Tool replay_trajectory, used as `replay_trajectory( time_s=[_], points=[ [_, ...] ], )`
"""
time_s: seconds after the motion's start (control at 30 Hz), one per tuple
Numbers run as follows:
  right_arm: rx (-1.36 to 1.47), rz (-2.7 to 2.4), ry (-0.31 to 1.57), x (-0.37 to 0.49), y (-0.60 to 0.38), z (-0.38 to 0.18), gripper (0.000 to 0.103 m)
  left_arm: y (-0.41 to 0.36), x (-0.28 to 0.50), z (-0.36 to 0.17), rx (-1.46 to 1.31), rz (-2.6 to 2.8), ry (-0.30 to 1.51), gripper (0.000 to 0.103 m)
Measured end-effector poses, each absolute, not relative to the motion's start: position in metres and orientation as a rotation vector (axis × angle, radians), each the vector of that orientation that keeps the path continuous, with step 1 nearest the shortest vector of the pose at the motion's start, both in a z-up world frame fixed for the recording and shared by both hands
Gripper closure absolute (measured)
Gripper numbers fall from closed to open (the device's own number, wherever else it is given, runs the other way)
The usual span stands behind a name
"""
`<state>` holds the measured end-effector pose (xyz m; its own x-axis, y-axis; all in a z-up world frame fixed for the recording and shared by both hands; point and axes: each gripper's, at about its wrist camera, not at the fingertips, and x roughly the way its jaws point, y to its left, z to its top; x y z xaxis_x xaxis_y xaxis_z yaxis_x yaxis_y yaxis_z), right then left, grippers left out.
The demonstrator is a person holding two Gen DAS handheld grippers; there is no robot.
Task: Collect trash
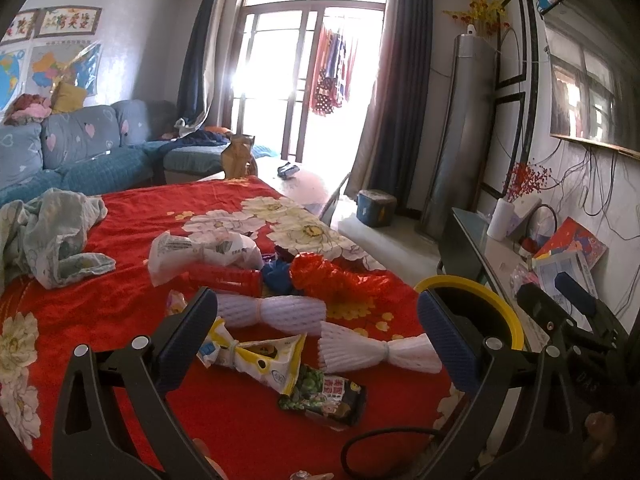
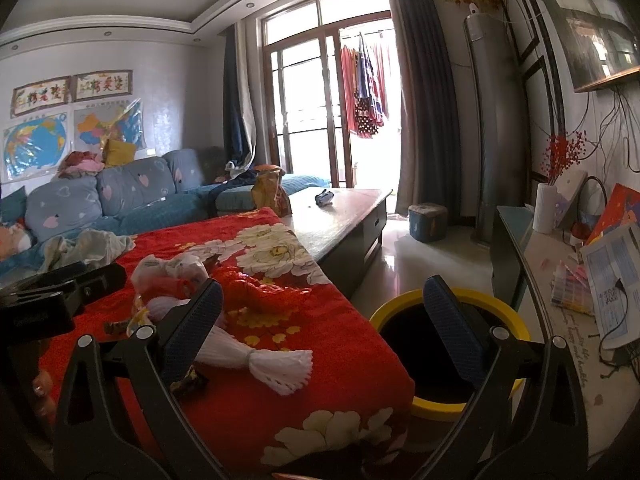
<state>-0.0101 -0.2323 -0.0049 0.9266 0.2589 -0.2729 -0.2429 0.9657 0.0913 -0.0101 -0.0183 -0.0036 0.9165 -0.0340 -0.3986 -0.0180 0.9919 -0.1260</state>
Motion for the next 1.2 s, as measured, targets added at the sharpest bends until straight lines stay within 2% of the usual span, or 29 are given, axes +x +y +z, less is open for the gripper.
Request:
replay_trajectory(
  time_s=[0.37,0.8,1.2],
  points=[
    [0.047,0.281,0.347,0.004,-0.240,-0.010,0.011,-0.017,0.002,-0.018,-0.139,-0.046,0.462,0.006],
    [0.024,0.373,0.405,0.043,-0.220,0.001,0.011,0.029,0.024,-0.010,-0.201,0.058,0.461,0.006],
    [-0.040,0.579,0.588,0.078,-0.167,-0.013,0.013,0.087,0.034,-0.008,-0.258,0.183,0.458,0.006]
  ],
)
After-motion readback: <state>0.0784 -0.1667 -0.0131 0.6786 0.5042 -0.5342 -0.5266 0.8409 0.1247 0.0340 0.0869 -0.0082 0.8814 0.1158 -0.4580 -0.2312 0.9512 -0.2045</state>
